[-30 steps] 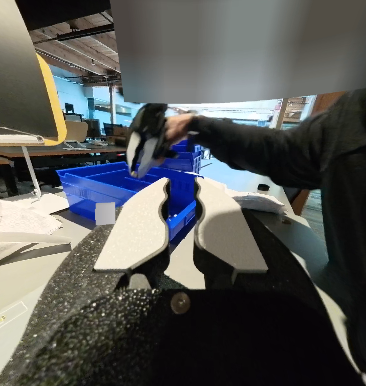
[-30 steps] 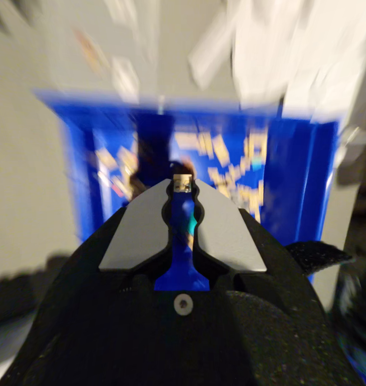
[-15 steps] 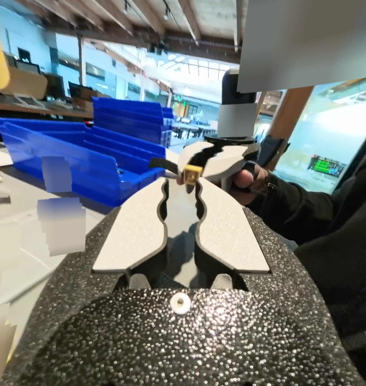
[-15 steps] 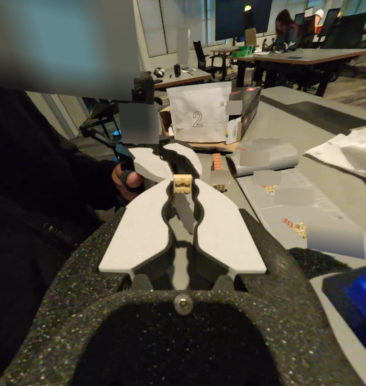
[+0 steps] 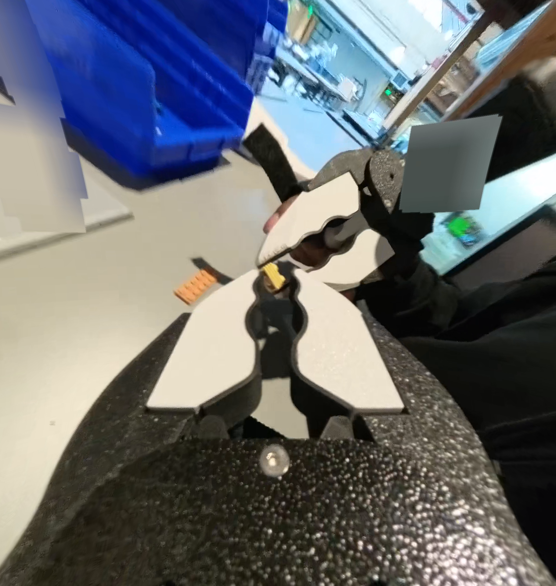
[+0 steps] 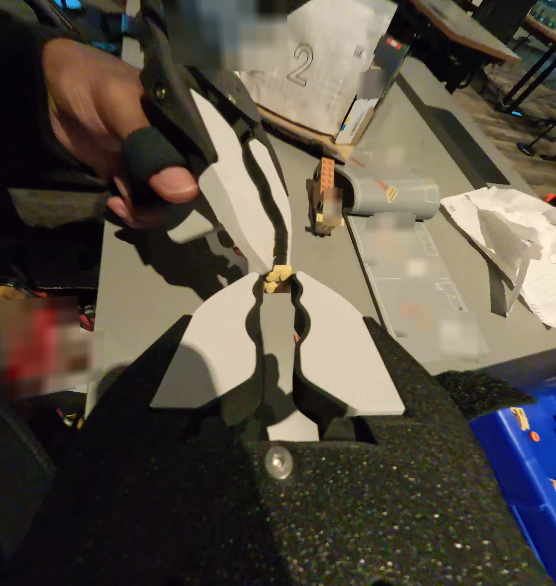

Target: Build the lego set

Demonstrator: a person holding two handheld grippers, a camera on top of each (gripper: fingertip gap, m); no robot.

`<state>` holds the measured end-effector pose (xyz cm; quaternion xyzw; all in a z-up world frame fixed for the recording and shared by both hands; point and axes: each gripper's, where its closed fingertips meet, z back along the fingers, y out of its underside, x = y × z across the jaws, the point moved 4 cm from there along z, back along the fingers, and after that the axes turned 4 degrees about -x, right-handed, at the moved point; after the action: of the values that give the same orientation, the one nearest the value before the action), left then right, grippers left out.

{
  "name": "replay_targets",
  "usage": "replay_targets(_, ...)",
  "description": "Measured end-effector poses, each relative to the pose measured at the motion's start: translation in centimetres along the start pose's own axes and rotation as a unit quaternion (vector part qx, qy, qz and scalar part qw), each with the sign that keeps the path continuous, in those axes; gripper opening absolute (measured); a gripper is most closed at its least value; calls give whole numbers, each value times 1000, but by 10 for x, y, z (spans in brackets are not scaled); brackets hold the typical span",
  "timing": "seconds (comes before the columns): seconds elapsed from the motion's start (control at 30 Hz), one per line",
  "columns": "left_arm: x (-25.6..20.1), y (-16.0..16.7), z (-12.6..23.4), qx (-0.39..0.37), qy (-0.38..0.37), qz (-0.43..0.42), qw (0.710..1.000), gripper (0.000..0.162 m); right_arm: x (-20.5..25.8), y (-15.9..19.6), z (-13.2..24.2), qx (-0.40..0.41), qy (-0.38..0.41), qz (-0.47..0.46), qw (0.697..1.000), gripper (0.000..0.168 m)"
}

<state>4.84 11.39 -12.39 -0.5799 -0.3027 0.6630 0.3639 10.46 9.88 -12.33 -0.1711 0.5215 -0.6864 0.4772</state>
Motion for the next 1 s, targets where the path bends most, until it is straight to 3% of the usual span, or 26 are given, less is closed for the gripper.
replay_targets(0.1, 8, 10, -4, 19, -1, 36, 999, 6, 4, 6, -5, 9, 1, -4, 1000, 18)
replay_targets(0.27, 20, 27, -12, 62, -27, 41, 997, 5, 10, 22, -4, 27, 16, -32, 999, 25)
replay_targets(0.43, 25, 39, -18, 158, -62, -2, 986, 5, 12, 37, 8, 30, 41, -87, 995, 47)
replay_targets(0.53, 30, 45, -22, 199, -79, -20, 977, 5, 15, 40, 15, 14, 44, -121, 992, 50)
replay_targets(0.73, 39, 43, -21, 208, -114, -36, 971, 6, 13, 35, 22, -25, 52, -145, 988, 58)
replay_targets(0.83, 40, 44, -20, 208, -117, -36, 970, 14, 10, 32, 25, -52, 53, -161, 984, 65)
replay_targets(1.0, 31, 27, -16, 133, -109, -74, 982, 23, -6, 12, 31, -167, 67, -224, 958, 80)
